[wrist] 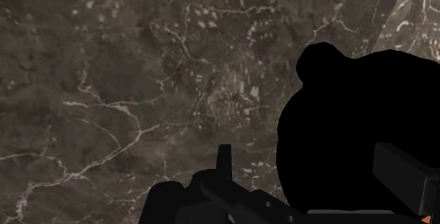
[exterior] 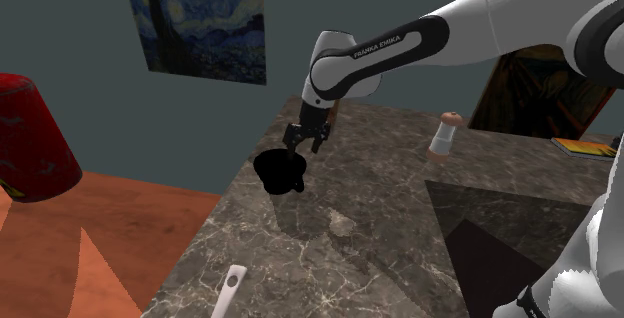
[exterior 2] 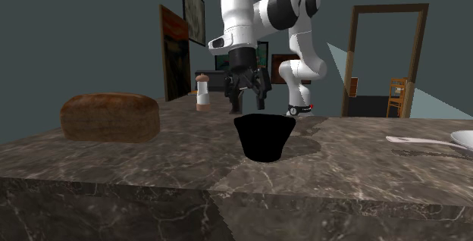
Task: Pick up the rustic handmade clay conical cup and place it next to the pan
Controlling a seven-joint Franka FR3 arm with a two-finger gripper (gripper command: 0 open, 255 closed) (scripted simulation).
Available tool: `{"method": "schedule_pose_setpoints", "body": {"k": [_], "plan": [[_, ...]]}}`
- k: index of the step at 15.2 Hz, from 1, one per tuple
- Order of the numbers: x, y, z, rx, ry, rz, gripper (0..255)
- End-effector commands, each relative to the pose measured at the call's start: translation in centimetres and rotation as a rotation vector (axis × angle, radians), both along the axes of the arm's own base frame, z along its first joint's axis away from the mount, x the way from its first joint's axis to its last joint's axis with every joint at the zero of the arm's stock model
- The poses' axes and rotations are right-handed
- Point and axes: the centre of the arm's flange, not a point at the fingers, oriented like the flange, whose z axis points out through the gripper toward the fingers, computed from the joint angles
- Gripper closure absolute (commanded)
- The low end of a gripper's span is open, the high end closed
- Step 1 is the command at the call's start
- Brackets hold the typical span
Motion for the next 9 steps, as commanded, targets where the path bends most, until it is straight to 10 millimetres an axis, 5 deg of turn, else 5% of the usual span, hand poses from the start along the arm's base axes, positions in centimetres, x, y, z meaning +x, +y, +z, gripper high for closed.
{"method": "schedule_pose_setpoints", "body": {"k": [1, 8, 9], "plan": [[0.06, 0.07, -0.88, 0.000, -0.001, 0.000, 0], [0.07, 0.07, -0.87, 0.000, 0.000, 0.000, 0], [0.07, 0.07, -0.87, 0.000, 0.000, 0.000, 255]]}}
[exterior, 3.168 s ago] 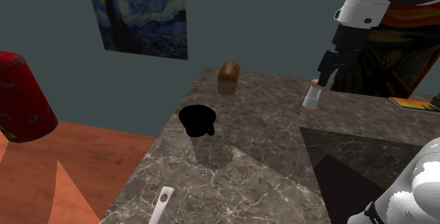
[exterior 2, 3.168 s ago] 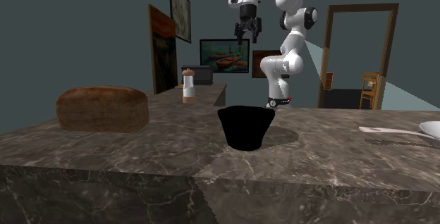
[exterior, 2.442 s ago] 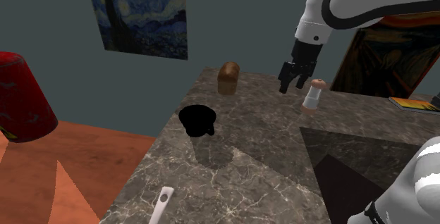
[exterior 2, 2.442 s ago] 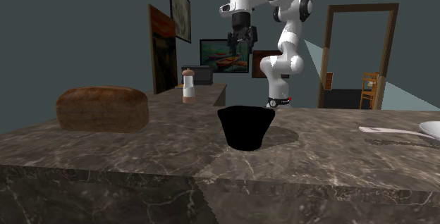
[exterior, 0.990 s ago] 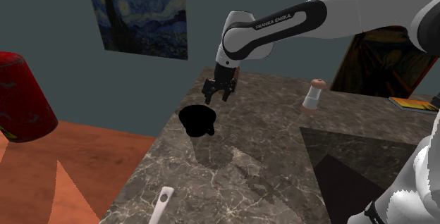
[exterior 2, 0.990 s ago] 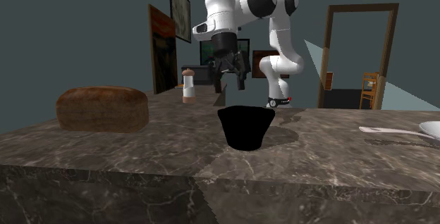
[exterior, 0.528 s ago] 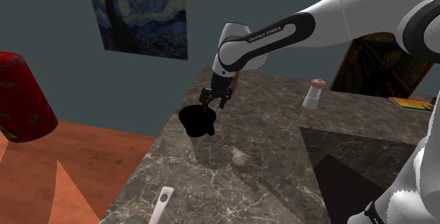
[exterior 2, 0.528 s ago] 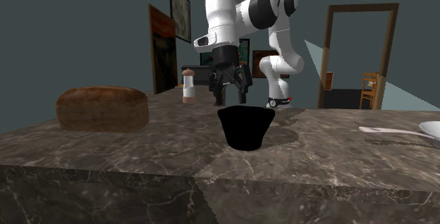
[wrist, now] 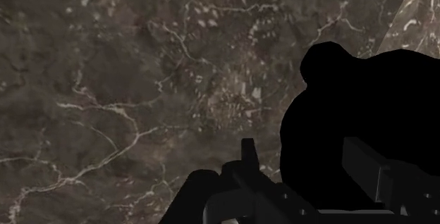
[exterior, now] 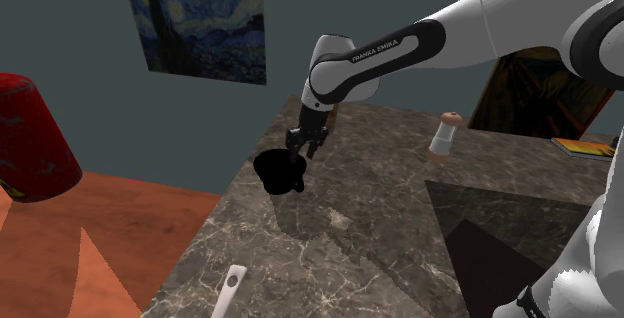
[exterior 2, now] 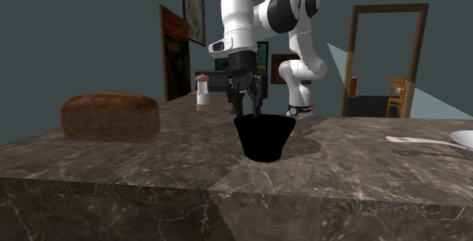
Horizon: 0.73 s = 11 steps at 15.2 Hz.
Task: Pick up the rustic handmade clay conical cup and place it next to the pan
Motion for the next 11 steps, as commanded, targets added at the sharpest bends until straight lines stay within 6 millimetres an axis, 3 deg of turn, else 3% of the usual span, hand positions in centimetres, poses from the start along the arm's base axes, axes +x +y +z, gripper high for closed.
{"method": "schedule_pose_setpoints", "body": {"k": [1, 9, 11], "plan": [[0.0, 0.0, 0.0, 0.000, 0.000, 0.000, 255], [0.0, 0.0, 0.0, 0.000, 0.000, 0.000, 255], [0.0, 0.0, 1.0, 0.000, 0.000, 0.000, 255]]}}
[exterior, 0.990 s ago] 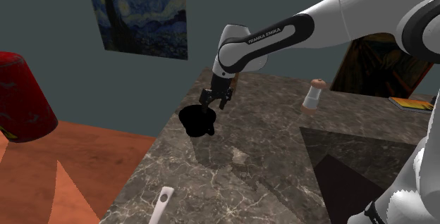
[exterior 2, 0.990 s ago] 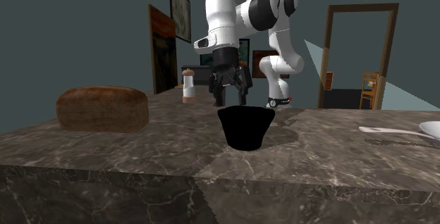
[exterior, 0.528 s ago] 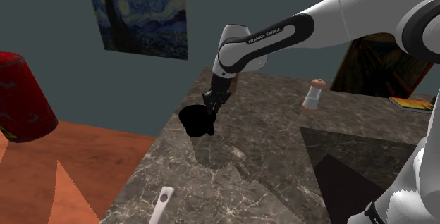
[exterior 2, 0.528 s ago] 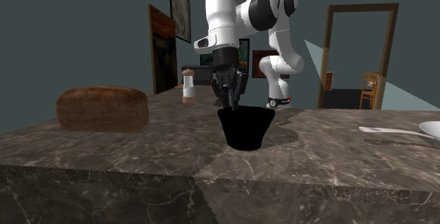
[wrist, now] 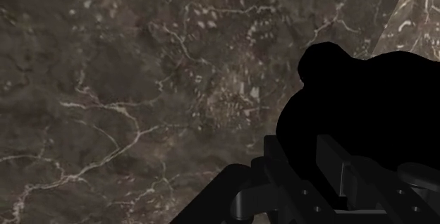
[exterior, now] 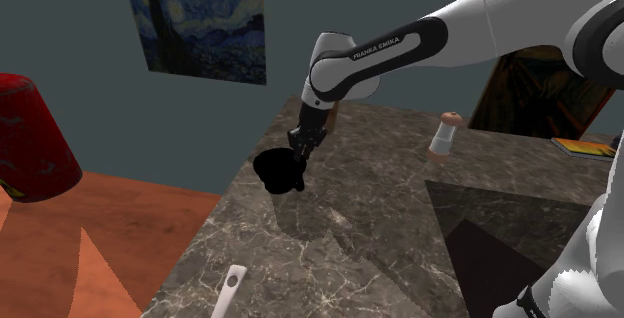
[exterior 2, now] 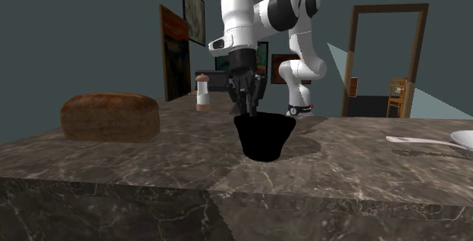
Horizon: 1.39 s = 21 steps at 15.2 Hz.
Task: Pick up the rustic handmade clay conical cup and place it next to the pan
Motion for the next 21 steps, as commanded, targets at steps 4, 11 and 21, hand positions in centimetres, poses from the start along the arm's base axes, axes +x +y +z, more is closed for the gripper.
{"method": "schedule_pose_setpoints", "body": {"k": [4, 11, 21], "plan": [[0.1, 0.0, 2.6, 0.000, -0.001, 0.000, 255], [0.1, 0.0, 6.3, 0.000, -0.001, 0.000, 255], [0.1, 0.0, 11.6, 0.000, -0.001, 0.000, 255]]}}
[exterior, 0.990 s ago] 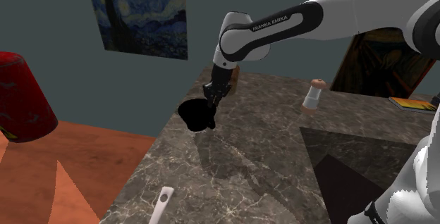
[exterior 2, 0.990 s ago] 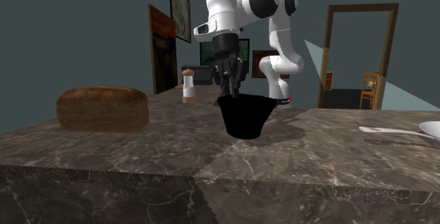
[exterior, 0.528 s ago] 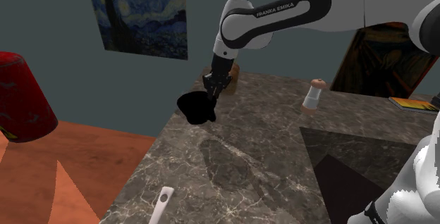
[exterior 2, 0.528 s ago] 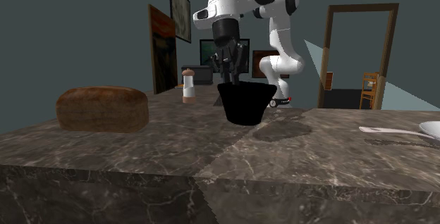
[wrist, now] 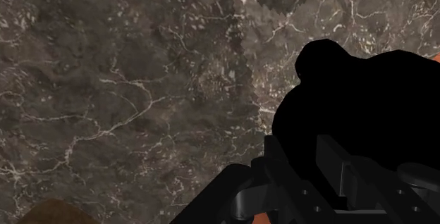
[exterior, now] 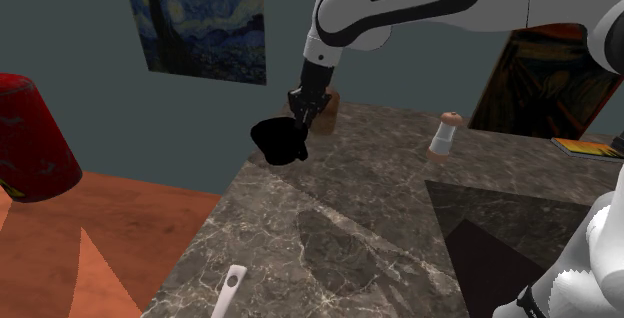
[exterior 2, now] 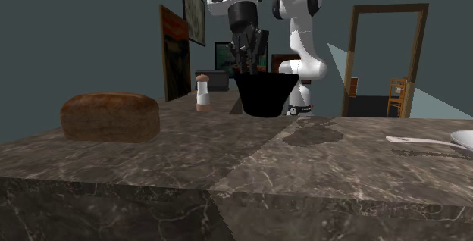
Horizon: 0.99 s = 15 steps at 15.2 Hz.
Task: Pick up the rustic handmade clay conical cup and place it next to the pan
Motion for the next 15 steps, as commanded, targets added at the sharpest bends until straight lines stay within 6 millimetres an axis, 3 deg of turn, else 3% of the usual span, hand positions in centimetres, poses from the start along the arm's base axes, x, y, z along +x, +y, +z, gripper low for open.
{"method": "schedule_pose_setpoints", "body": {"k": [1, 10, 15], "plan": [[0.0, 0.0, 1.1, 0.000, -0.001, 0.000, 255], [0.0, 0.0, 5.4, 0.000, -0.001, 0.000, 255], [-6.3, 1.8, 5.4, 0.000, -0.001, 0.000, 255]]}}
